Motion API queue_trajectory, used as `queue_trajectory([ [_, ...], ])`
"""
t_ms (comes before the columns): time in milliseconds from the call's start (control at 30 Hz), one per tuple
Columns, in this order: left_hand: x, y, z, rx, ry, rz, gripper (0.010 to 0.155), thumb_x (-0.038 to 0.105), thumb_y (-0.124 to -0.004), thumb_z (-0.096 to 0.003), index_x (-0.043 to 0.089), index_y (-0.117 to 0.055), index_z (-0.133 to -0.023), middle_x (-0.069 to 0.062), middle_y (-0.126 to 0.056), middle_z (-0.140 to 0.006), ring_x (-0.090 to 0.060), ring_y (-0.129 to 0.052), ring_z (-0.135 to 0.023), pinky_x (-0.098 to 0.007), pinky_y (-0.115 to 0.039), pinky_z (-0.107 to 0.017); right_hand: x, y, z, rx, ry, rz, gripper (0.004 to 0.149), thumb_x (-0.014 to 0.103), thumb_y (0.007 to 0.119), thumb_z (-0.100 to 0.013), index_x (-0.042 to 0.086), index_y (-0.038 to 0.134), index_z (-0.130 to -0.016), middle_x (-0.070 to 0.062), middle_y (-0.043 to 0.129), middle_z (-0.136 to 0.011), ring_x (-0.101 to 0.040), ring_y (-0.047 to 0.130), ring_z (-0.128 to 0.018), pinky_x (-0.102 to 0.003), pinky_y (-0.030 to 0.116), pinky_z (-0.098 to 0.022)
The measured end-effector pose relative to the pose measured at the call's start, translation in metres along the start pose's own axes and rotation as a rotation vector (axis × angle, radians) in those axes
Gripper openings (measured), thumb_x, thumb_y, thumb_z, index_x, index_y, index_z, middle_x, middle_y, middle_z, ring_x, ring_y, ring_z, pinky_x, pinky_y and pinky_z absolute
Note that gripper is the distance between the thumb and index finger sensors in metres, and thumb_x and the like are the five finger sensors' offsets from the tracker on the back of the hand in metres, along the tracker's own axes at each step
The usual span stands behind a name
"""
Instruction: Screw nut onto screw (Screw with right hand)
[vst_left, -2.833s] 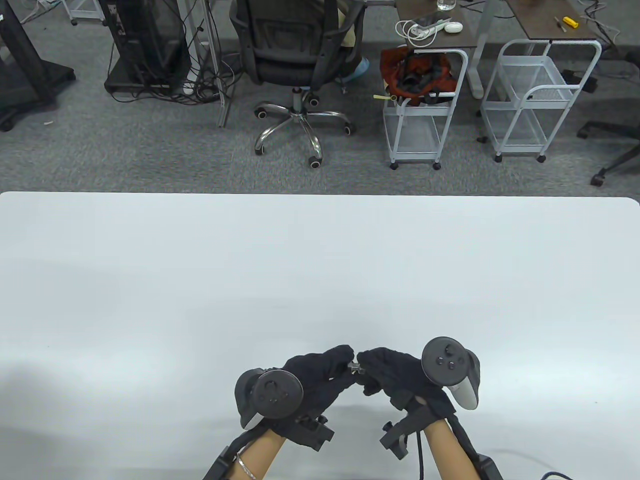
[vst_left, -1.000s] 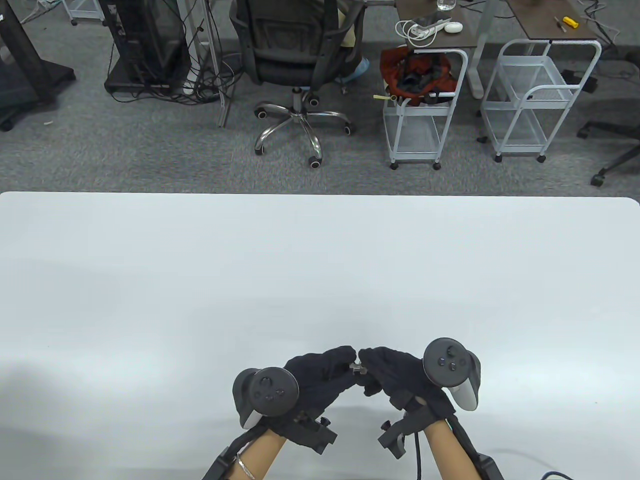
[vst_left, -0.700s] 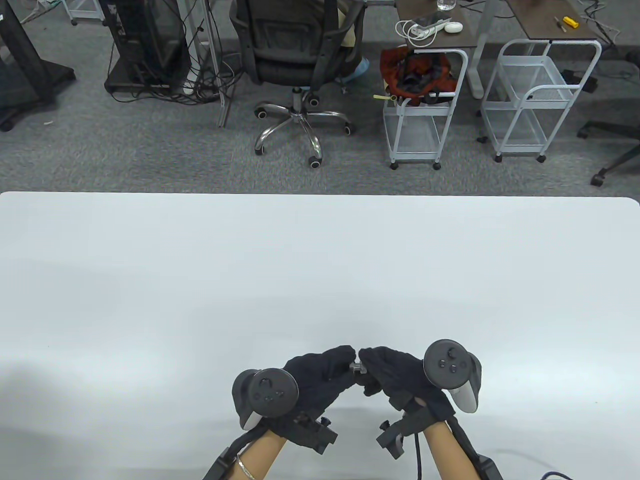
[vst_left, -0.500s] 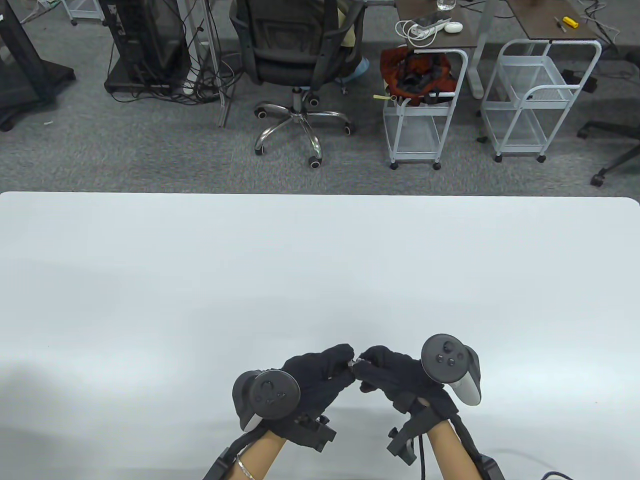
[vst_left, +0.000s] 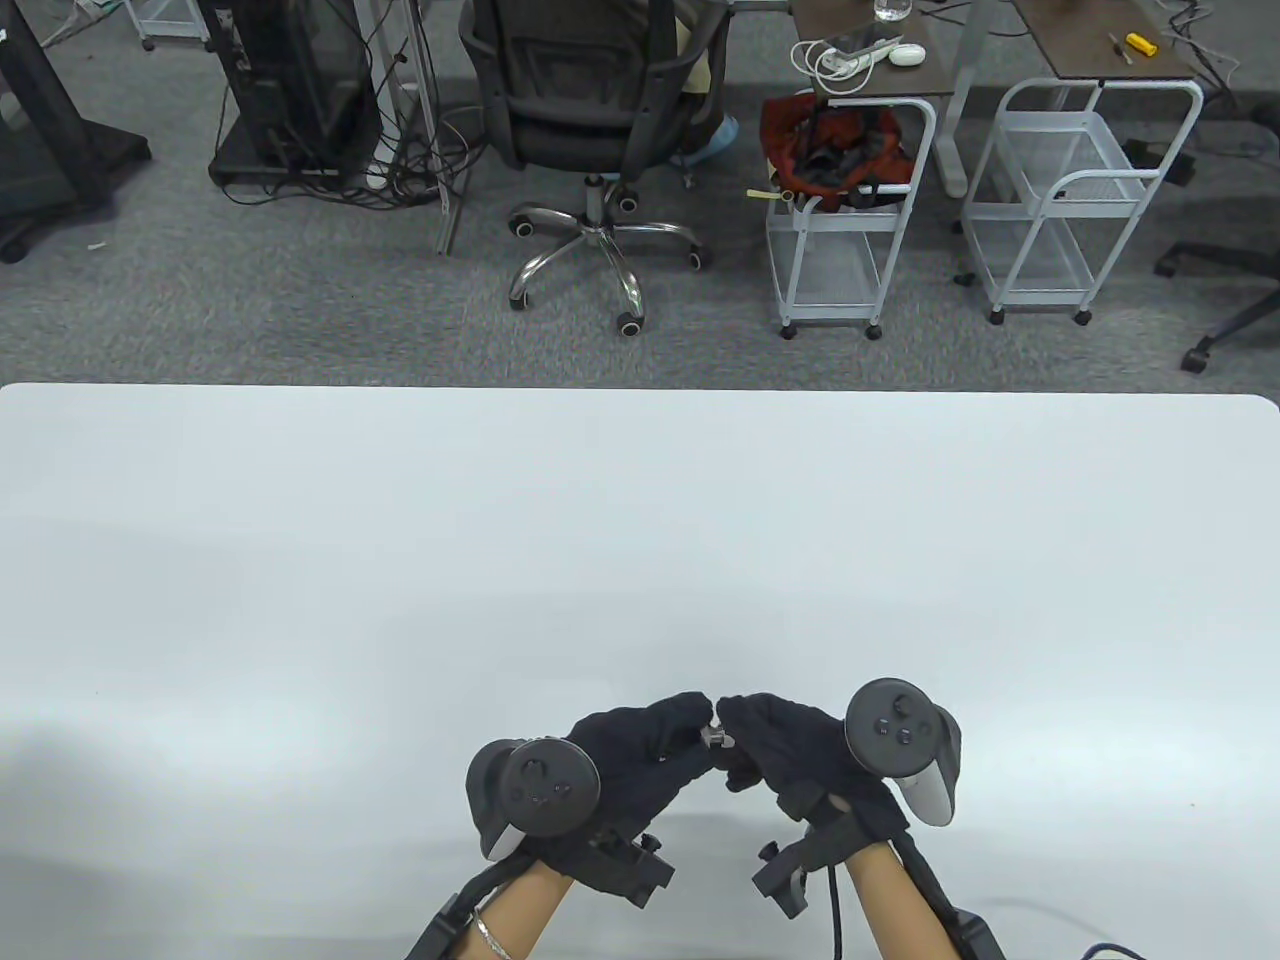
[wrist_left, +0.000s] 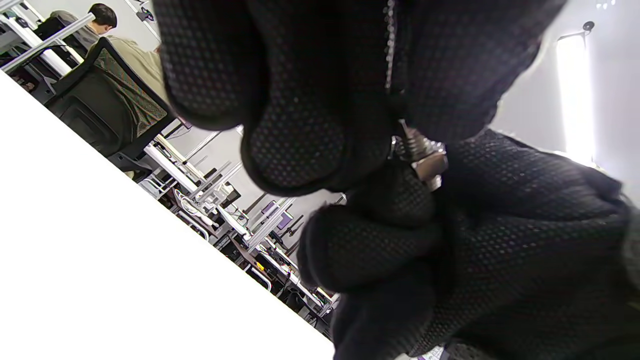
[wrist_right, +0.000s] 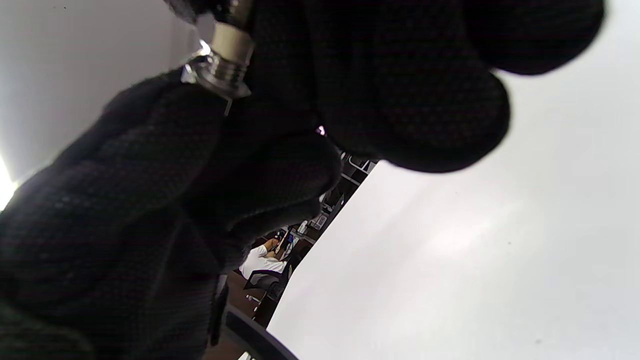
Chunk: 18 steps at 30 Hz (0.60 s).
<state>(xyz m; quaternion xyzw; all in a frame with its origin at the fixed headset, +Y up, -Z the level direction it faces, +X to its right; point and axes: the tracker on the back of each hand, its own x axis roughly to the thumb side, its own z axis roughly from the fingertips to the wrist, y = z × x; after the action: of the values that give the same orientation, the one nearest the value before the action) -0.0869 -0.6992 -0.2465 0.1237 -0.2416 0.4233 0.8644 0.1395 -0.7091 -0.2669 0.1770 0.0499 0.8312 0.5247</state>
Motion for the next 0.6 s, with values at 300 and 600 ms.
queue_trajectory([
  [300, 0.0009, 0.0006, 0.0003, 0.007, -0.015, -0.014, 0.046, 0.045, -0.086, -0.0411, 0.02, -0.089, -0.081, 0.006, -0.109, -0.065, -0.008, -0.11, -0.05, -0.03, -0.09, -0.046, 0.0015, 0.0003, -0.0002, -0.021, -0.018, -0.001, 0.046, 0.038, 0.062, -0.061, -0.001, 0.087, -0.066, -0.024, 0.099, -0.057, -0.031, 0.104, -0.034, -0.05, 0.079, -0.033],
  [600, 0.0016, 0.0015, 0.0003, 0.012, -0.028, -0.028, 0.045, 0.044, -0.086, -0.041, 0.022, -0.089, -0.081, 0.009, -0.109, -0.065, -0.007, -0.111, -0.05, -0.03, -0.09, -0.046, 0.0033, -0.0008, 0.0001, -0.005, -0.021, 0.022, 0.046, 0.039, 0.063, -0.061, 0.0, 0.086, -0.067, -0.023, 0.099, -0.058, -0.03, 0.104, -0.035, -0.05, 0.08, -0.033],
])
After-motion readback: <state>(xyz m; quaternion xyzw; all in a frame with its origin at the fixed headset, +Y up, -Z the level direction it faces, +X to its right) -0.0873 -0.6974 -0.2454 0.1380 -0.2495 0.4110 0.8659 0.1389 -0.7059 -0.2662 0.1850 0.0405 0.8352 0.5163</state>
